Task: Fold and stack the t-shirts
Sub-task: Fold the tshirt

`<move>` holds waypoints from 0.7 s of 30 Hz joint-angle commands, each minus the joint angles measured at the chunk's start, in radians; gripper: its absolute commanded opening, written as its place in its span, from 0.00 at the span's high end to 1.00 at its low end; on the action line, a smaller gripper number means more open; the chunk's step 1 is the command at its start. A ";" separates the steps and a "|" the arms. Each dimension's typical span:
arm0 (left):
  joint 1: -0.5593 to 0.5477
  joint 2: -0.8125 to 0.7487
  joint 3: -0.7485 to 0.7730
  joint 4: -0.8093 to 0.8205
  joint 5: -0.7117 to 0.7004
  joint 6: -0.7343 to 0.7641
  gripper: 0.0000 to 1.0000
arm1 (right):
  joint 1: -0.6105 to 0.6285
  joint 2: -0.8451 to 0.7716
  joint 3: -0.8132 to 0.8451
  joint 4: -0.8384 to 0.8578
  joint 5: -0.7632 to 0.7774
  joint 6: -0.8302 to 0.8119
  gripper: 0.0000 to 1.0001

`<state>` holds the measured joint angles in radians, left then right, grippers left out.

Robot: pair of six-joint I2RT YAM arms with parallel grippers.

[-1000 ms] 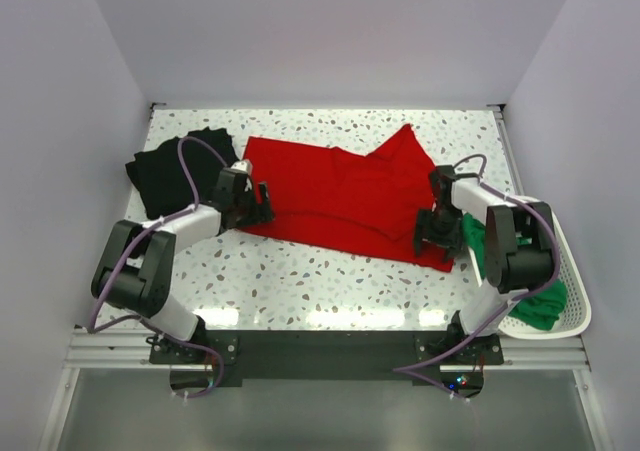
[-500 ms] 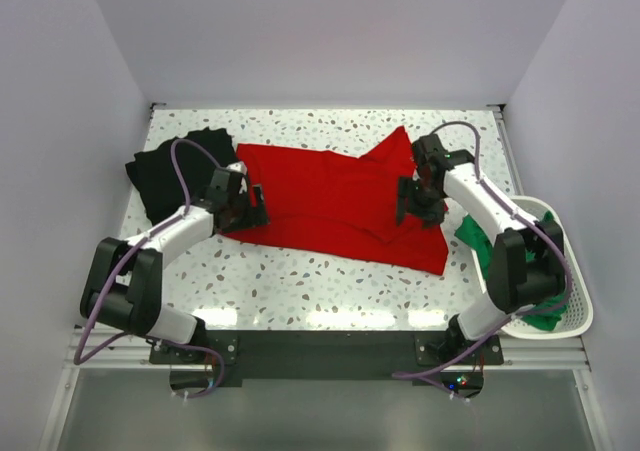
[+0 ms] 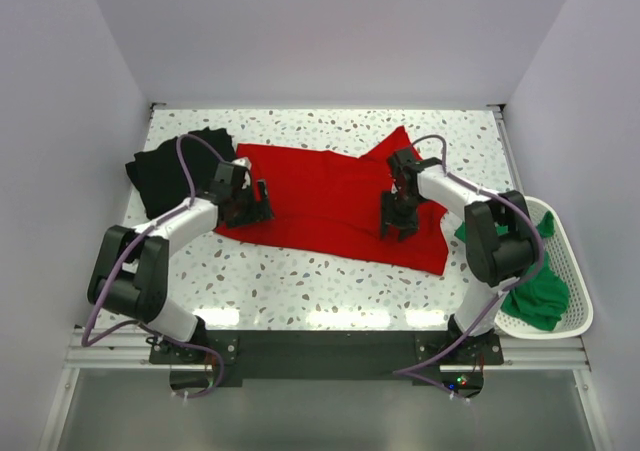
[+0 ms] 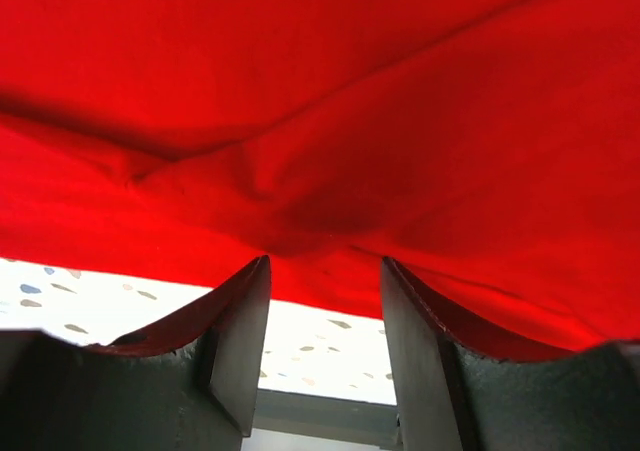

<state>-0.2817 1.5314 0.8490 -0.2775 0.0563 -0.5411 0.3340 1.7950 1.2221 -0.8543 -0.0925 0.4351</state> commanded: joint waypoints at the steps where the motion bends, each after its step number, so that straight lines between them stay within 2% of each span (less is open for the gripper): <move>1: 0.007 0.015 0.033 0.035 0.016 -0.020 0.18 | 0.008 0.017 -0.010 0.052 -0.029 0.021 0.50; 9: 0.007 0.049 0.033 0.043 0.008 -0.017 0.18 | 0.017 0.064 -0.006 0.047 -0.032 0.016 0.56; 18: 0.006 0.049 0.022 0.046 0.002 -0.016 0.18 | 0.022 0.066 0.011 0.043 -0.036 0.019 0.73; 21: 0.007 0.053 0.016 0.049 0.001 -0.014 0.18 | 0.022 0.061 0.025 0.037 -0.035 0.019 0.83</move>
<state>-0.2817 1.5841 0.8490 -0.2695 0.0563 -0.5411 0.3496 1.8637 1.2182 -0.8158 -0.1234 0.4496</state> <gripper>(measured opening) 0.816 0.200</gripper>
